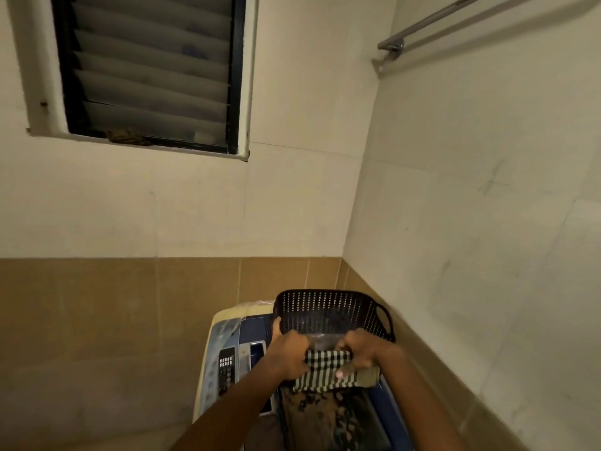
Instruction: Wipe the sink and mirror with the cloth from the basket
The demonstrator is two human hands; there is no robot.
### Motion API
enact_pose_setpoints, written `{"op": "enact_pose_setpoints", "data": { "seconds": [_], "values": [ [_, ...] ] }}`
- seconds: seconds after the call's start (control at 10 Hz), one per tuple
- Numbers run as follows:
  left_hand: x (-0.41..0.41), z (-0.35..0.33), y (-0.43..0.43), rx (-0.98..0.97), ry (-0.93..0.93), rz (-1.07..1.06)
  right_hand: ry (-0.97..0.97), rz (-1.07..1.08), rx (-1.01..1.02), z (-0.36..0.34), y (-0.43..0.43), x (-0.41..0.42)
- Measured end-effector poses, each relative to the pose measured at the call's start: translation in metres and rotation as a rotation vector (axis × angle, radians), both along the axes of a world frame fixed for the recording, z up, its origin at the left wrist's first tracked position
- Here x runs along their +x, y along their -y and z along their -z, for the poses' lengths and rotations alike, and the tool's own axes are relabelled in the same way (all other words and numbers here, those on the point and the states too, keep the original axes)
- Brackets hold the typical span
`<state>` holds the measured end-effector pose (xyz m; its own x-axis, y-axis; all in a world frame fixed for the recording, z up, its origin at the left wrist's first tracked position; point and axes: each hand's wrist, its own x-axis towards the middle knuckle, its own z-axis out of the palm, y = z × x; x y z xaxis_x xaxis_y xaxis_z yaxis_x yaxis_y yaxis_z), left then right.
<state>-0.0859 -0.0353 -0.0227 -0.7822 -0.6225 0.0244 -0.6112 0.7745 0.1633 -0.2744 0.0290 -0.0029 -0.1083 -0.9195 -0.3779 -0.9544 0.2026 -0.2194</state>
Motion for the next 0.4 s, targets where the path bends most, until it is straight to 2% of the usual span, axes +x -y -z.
{"op": "enact_pose_setpoints", "data": {
  "seconds": [0.1,0.2,0.3,0.4],
  "values": [
    [0.008,-0.001,-0.008,-0.212,0.061,-0.059,-0.301,-0.057,-0.104,0.012,0.000,0.004],
    [0.013,-0.002,-0.012,-0.257,0.103,-0.094,-0.381,-0.030,-0.145,0.013,-0.009,0.014],
    [0.032,-0.007,-0.014,-0.223,0.080,-0.102,-0.423,0.001,-0.150,0.010,-0.017,0.024],
    [0.063,-0.023,-0.020,-0.284,0.038,-0.176,-0.286,-0.001,-0.239,0.001,-0.013,0.050]
  ]
}}
